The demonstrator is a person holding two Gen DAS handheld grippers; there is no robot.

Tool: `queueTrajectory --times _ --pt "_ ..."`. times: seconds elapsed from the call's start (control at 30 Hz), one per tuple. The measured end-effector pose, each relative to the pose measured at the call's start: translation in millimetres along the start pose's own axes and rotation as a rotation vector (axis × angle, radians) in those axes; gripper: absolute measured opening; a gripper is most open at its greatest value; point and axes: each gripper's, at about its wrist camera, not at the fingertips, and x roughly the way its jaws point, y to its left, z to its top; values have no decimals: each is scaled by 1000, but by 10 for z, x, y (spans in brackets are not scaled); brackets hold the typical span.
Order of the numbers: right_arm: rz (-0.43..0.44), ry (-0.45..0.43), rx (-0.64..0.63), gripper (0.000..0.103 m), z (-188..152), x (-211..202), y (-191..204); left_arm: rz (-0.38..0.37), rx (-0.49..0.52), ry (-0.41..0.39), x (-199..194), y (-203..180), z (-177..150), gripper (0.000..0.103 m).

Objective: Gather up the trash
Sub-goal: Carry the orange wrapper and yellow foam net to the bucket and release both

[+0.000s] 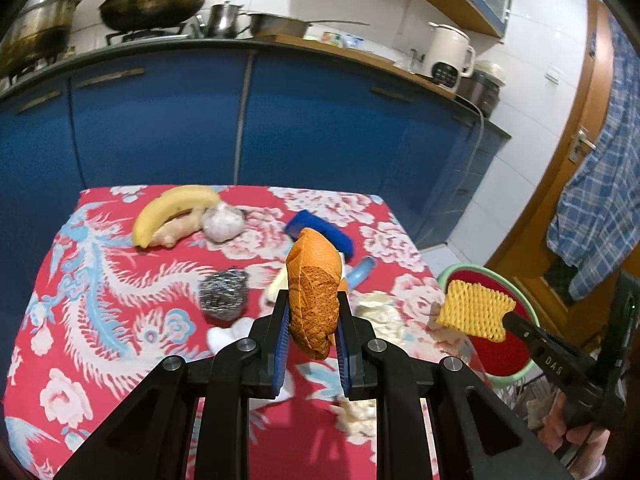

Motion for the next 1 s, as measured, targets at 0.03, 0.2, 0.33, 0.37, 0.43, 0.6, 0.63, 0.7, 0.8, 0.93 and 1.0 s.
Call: queueTrajectory --times 0.03,0.2,0.33,0.37,0.43,0.6,0.63,0.7,0.8,0.93,1.0 --pt "-8 -3 7 6 -2 -26 -51 -6 7 1 0 -41 -2 20" --pt "-47 -11 46 6 -27 -128 -319 -40 46 12 37 -289 8 20" --pt "-76 -11 82 6 -57 -172 -529 -69 93 23 109 -528 21 20" --pt "-84 -11 92 6 -65 -181 -584 -78 104 26 128 -584 25 20" --pt "-101 -11 108 6 -83 -184 -679 -98 120 31 165 -686 29 20" --pt "-135 -1 142 6 -123 -167 -892 -152 159 59 295 -976 3 20" --pt "-141 1 149 6 -132 -160 -937 -158 164 62 311 -1014 -8 20" --pt "-152 4 159 6 -150 -156 -1005 -171 181 73 368 -1134 -34 20" --pt "-166 8 178 10 -177 -144 -1116 -191 208 93 457 -1293 -77 20" --pt "-176 15 200 10 -208 -120 -1241 -209 234 114 554 -1447 -126 20" --pt "-180 15 202 10 -217 -113 -1280 -217 245 125 610 -1517 -152 20"
